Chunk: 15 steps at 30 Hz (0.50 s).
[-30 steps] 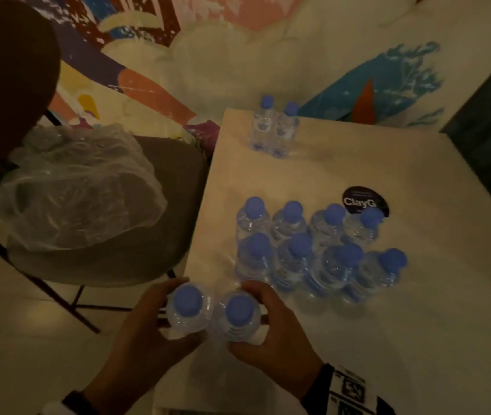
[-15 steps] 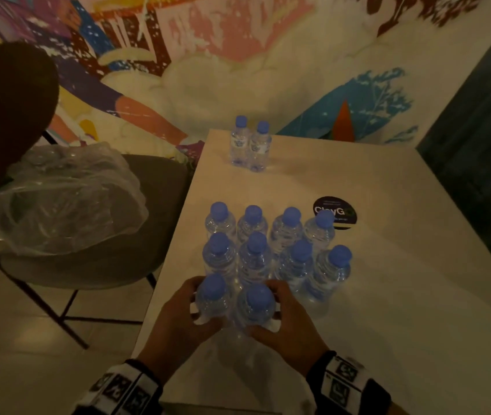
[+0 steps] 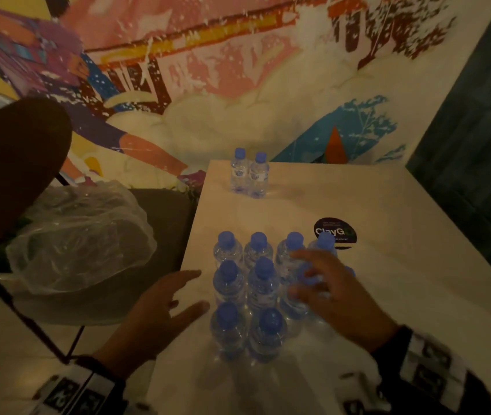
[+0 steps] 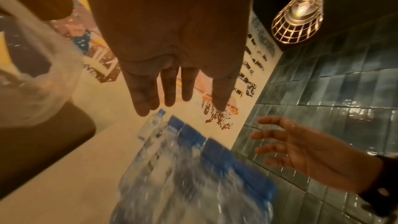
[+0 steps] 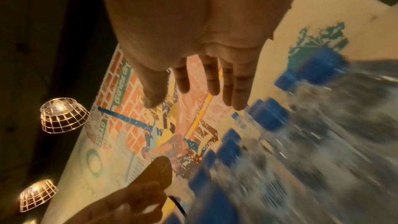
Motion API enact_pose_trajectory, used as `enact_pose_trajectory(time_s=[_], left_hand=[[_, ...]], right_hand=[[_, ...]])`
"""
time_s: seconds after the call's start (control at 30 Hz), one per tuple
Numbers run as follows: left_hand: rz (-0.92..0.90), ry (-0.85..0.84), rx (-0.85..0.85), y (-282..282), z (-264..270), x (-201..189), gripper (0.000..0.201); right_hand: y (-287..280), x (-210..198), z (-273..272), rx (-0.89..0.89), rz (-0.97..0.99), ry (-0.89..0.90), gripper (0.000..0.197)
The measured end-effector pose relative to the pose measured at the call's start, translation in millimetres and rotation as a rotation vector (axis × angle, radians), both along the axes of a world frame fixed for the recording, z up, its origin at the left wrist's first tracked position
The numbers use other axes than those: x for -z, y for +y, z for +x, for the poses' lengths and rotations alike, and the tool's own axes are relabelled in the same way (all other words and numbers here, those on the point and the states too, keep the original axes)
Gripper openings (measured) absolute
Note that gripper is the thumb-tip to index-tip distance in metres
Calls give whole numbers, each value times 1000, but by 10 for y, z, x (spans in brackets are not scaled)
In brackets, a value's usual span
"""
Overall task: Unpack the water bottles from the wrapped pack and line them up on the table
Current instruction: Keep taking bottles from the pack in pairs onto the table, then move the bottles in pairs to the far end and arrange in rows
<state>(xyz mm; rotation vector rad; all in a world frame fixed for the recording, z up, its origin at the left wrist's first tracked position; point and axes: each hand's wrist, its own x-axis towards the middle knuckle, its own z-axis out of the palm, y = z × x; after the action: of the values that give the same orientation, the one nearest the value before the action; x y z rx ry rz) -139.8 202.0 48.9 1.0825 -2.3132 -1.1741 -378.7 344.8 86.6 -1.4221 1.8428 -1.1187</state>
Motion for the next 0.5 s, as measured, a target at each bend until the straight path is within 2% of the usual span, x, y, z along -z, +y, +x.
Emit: enact_pose_trajectory(time_s=[0.07,0.17,0.37,0.5], left_hand=[[-99,-23,39,-223,-105,-148,39],[-234,-58,89,-522,-370,-317,31],[-332,-309,338,-1011,-922,-368,32],[-402,-481,498,-1117,-1131,-366,33]], right_hand=[[-236,-205,-84,-15,-5,128,35],[-679,-354,-173,-99,148,347,34],[-1437,-205,-149,-283,454,687,41],[-1650,-91,-86,-364,578,770,38]])
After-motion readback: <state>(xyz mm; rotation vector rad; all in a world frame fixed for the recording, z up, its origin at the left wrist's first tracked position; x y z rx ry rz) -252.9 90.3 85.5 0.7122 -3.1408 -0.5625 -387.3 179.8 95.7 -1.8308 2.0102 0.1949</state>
